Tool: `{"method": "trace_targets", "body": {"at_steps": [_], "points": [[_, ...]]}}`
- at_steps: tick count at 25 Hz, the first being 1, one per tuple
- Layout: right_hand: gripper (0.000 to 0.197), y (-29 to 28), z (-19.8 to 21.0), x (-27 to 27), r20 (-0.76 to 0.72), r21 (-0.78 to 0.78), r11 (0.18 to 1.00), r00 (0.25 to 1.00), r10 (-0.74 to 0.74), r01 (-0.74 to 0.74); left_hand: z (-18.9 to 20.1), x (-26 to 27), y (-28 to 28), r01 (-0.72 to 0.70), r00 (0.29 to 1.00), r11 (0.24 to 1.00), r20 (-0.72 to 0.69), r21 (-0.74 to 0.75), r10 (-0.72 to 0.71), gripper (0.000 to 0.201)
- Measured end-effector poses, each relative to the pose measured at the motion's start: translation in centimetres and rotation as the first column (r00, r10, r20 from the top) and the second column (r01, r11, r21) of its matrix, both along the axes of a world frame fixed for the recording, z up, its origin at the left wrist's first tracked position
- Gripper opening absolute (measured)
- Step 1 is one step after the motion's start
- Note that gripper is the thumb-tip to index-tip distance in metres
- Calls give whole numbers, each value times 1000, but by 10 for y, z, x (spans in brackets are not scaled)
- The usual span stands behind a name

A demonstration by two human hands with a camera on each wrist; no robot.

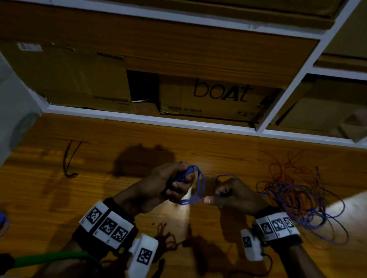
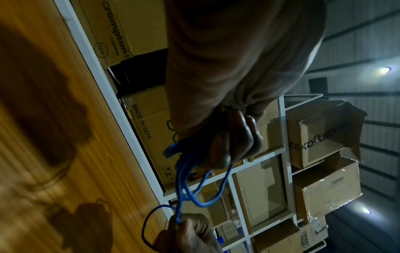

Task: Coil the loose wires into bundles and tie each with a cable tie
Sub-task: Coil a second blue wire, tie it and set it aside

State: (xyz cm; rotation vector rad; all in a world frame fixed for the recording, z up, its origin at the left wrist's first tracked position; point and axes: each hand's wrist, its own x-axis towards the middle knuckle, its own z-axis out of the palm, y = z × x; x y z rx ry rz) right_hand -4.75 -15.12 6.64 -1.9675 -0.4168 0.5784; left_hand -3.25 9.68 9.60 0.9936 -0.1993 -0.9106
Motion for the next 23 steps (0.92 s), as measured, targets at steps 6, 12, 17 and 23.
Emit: {"method": "trace_targets", "body": {"at_steps": [6, 12, 17, 23], "points": [[25, -23, -18, 21, 120, -158, 987, 993, 1, 18, -10, -21, 5, 59, 991, 976, 105, 208, -82, 30], [16, -7, -10, 6, 351, -203, 946, 921, -172, 254, -41, -47, -6, 15, 985, 923, 155, 385, -81, 30], [26, 9, -15, -2, 427, -163, 911, 859, -281, 379, -49, -46, -19, 11, 980, 917, 176, 398, -88, 33], [22, -7, -42, 4, 284, -347, 854, 911, -298, 387, -25, -63, -29, 16, 966, 973, 249, 230, -75, 26]]}}
